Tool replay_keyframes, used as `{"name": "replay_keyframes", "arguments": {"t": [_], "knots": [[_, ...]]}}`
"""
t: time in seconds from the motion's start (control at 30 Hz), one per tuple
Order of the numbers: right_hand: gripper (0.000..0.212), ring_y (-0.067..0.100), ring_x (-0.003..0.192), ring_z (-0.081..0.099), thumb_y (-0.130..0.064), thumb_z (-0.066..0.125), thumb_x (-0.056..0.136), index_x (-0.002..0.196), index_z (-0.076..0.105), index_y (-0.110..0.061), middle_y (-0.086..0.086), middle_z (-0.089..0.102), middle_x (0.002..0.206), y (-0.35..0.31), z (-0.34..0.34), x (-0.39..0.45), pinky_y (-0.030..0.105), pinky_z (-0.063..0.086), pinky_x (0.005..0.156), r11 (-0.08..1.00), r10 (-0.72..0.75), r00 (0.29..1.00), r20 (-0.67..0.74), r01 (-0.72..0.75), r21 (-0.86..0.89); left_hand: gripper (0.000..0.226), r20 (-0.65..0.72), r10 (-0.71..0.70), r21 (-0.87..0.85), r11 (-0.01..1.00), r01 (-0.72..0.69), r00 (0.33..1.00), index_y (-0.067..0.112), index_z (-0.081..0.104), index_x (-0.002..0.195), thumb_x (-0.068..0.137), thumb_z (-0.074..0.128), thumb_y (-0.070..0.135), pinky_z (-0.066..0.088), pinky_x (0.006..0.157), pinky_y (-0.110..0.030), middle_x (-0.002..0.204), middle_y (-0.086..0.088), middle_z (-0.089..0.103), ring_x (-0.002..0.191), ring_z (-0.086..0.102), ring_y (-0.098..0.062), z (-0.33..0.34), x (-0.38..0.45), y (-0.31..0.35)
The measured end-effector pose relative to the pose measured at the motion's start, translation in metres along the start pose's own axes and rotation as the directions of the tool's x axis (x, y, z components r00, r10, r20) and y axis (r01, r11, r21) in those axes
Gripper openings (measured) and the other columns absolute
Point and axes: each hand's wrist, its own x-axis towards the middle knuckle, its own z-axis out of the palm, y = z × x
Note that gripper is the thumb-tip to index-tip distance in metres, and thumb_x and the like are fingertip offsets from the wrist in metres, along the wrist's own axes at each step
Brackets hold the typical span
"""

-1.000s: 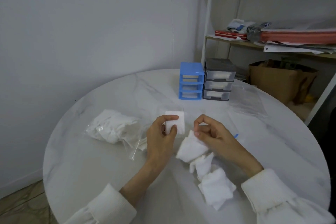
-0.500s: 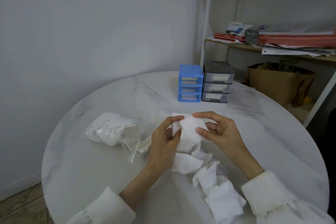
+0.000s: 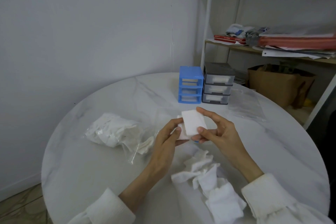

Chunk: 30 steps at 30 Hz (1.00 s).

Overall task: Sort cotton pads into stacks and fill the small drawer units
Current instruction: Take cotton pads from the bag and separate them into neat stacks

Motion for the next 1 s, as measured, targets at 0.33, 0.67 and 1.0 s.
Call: {"name": "replay_keyframes", "arguments": {"t": [0.33, 0.67, 1.0], "knots": [[0.034, 0.014, 0.06, 0.068, -0.011, 0.064, 0.08, 0.11, 0.062, -0.026, -0.002, 0.072, 0.074, 0.009, 0.001, 0.001, 0.012, 0.049, 0.069, 0.998, -0.02, 0.999, -0.025, 0.018, -0.064, 0.024, -0.035, 0.011, -0.033, 0.999, -0.012, 0.999, 0.016, 0.064, 0.098, 0.098, 0.041, 0.012, 0.052, 0.07, -0.019, 0.087, 0.012, 0.071, 0.086, 0.067, -0.005, 0.001, -0.001, 0.004], [0.036, 0.007, 0.067, 0.058, -0.009, 0.07, 0.08, 0.102, 0.062, -0.036, -0.01, 0.066, 0.1, 0.016, -0.003, 0.005, 0.01, 0.042, 0.068, 0.925, -0.174, 0.984, -0.037, 0.151, -0.348, 0.023, -0.012, 0.039, 0.102, 0.994, -0.037, 0.999, 0.011, 0.062, 0.107, 0.087, 0.06, -0.001, 0.052, 0.071, -0.02, 0.101, -0.001, 0.069, 0.089, 0.069, -0.014, 0.0, 0.0, 0.0], [0.036, 0.012, 0.092, 0.068, -0.009, 0.07, 0.08, 0.113, 0.063, -0.022, -0.002, 0.066, 0.115, 0.017, -0.003, 0.003, 0.021, 0.056, 0.075, 0.971, -0.098, 0.994, -0.052, 0.084, -0.223, 0.055, 0.063, 0.055, 0.045, 0.997, -0.058, 0.996, 0.028, 0.046, 0.126, 0.086, 0.06, -0.006, 0.056, 0.073, -0.028, 0.103, -0.011, 0.067, 0.084, 0.069, -0.022, 0.0, -0.003, 0.003]]}}
